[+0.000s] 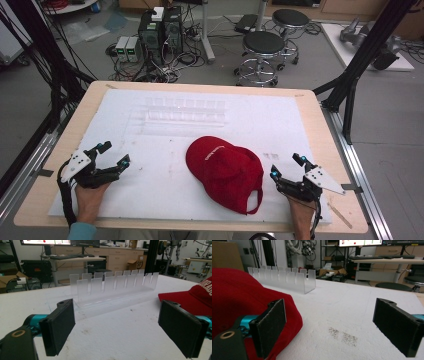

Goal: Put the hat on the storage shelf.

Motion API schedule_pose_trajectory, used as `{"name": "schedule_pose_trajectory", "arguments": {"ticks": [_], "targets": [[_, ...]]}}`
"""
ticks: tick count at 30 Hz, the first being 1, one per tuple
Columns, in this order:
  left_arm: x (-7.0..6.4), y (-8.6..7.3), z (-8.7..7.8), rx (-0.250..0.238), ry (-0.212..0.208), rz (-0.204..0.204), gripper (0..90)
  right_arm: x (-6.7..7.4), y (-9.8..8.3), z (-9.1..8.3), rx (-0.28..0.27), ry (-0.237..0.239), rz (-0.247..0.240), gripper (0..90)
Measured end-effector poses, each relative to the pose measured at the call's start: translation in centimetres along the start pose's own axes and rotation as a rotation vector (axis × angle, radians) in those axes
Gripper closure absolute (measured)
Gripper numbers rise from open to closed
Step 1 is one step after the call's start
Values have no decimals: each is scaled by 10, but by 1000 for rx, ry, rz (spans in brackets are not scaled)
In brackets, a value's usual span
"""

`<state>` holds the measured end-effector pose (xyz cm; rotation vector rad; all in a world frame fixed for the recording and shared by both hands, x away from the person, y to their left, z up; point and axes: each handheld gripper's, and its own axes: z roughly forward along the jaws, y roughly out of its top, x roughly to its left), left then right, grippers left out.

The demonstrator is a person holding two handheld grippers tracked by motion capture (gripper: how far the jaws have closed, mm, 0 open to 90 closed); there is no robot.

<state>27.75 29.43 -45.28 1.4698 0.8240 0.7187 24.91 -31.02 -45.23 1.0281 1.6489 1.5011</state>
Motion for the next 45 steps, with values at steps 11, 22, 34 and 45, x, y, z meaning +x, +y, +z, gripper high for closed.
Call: {"name": "schedule_pose_trajectory", "arguments": {"ticks": [11,22,34,45], "targets": [[0,0,-1,-10,3,-6,143,0,0,-1,-6,-12,7,103],[0,0,-1,-13,7,-4,142,1,0,-2,-17,11,-5,103],[0,0,-1,-11,8,-6,143,2,7,-6,-38,116,16,103],[0,0,-1,-12,8,-6,143,26,35,-10,26,245,-20,102]]}}
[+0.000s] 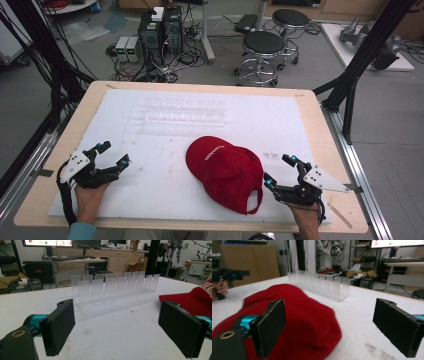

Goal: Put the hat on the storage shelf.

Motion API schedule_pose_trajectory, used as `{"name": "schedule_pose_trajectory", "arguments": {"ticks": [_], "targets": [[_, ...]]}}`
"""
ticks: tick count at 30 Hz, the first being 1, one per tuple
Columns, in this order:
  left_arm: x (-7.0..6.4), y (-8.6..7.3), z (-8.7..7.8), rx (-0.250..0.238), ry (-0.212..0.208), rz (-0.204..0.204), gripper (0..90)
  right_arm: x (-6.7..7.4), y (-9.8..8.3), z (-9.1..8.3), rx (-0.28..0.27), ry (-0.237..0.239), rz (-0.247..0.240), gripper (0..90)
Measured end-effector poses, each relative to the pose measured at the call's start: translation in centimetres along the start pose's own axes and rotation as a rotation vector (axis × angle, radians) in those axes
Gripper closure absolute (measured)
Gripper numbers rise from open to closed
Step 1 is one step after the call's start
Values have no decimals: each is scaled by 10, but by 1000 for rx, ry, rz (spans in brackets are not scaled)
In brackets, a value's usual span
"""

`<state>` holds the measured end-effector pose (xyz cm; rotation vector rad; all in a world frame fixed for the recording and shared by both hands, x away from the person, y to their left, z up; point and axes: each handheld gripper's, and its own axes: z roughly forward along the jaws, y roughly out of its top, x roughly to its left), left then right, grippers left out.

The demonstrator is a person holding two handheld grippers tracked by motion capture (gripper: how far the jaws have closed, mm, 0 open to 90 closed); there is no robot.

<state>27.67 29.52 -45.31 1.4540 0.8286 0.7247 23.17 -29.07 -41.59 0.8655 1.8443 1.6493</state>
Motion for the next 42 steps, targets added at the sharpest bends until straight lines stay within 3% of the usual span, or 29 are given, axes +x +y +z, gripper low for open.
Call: {"name": "schedule_pose_trajectory", "arguments": {"ticks": [6,12,16,27,36,42], "targets": [[0,0,0,0,-1,5,143,18,14,5,65,77,-43,103],[0,0,0,-3,-3,5,143,31,25,13,165,117,-81,103],[0,0,0,-3,-3,5,143,37,28,19,236,129,-111,103],[0,0,0,-2,-4,4,143,48,22,29,308,154,-111,103],[0,0,0,-1,-4,3,143,47,19,39,371,150,-119,104],[0,0,0,-2,-4,2,143,47,15,41,385,139,-110,104]]}}
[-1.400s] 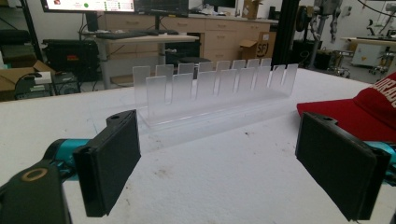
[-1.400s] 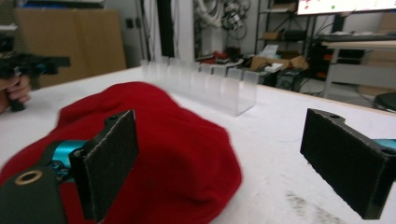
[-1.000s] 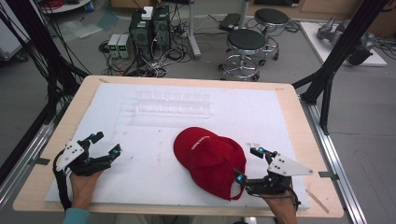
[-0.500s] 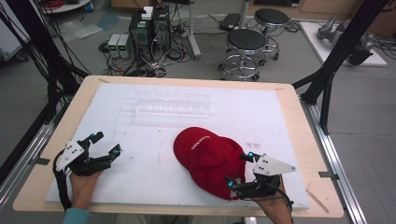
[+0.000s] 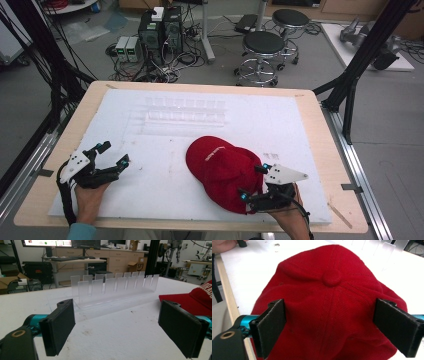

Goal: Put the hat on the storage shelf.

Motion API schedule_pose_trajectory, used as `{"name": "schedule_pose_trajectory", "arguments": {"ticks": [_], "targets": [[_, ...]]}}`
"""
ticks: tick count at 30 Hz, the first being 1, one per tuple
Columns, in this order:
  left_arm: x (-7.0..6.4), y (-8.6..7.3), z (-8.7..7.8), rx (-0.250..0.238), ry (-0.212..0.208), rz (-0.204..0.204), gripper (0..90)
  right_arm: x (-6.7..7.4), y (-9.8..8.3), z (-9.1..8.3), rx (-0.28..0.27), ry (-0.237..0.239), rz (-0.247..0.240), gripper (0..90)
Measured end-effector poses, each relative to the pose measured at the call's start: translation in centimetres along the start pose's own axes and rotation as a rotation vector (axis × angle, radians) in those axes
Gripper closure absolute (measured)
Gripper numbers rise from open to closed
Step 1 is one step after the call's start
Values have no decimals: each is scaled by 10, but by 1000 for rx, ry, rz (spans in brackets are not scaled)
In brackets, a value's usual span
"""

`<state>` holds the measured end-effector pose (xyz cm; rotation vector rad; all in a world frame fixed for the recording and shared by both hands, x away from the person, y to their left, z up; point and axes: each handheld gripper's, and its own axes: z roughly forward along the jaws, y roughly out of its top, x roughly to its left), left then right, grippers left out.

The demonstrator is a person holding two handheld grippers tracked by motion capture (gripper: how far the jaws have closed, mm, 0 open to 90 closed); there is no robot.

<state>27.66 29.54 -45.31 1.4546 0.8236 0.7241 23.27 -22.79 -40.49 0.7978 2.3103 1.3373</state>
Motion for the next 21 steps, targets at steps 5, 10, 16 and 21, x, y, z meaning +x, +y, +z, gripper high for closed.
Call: {"name": "schedule_pose_trajectory", "arguments": {"ticks": [5,10,16,21], "targets": [[0,0,0,0,1,-1,143,-1,-2,7,31,-13,-7,107],[0,0,0,0,-1,0,143,-1,-5,13,44,-1,-6,196],[0,0,0,1,0,1,143,-4,-6,16,70,0,-10,348],[0,0,0,1,0,2,143,-7,-9,15,107,-11,-4,605]]}}
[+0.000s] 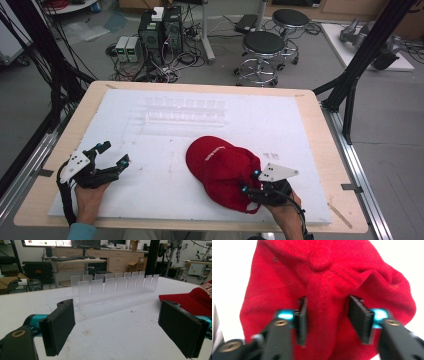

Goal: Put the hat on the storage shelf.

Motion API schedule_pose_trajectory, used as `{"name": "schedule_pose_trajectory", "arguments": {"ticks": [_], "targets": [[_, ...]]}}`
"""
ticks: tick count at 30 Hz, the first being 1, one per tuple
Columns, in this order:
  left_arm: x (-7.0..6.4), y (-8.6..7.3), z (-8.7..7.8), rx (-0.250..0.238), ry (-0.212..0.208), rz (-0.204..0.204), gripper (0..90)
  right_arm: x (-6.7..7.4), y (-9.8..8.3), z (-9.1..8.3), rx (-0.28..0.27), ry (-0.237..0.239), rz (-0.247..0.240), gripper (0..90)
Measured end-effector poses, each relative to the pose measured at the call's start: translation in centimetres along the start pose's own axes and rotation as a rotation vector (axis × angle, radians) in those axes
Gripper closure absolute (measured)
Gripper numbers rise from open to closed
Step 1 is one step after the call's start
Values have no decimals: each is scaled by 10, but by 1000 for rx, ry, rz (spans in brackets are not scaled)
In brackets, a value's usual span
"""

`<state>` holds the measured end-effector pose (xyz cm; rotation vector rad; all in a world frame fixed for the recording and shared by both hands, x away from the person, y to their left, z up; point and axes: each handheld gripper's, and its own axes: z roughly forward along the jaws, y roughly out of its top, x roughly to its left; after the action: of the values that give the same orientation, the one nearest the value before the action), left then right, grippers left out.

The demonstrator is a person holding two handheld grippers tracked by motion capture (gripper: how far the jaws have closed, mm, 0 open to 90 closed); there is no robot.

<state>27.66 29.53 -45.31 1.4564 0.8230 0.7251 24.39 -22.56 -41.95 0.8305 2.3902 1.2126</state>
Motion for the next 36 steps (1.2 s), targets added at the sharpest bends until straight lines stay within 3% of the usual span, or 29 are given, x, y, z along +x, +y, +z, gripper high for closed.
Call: {"name": "schedule_pose_trajectory", "arguments": {"ticks": [5,6,8,14,23,25,26,27,36], "targets": [[0,0,0,0,0,-1,143,-2,-2,-1,-6,-19,67,804],[0,0,0,0,0,0,143,-3,-2,-1,-1,6,60,814],[0,0,0,-1,1,1,143,-2,-1,-1,0,-6,33,843],[-1,0,0,-4,2,3,143,1,1,-3,-56,-54,-15,863],[-6,1,3,24,27,54,142,4,15,-9,-127,-121,-77,863],[-6,1,3,25,33,51,142,4,20,-10,-145,-128,-90,864],[-6,1,3,24,35,49,142,8,21,-11,-131,-110,-49,863],[-5,1,3,28,36,47,142,4,24,-10,-173,-133,-108,863],[-5,2,4,42,52,39,142,3,45,-15,-273,-107,-110,863]]}}
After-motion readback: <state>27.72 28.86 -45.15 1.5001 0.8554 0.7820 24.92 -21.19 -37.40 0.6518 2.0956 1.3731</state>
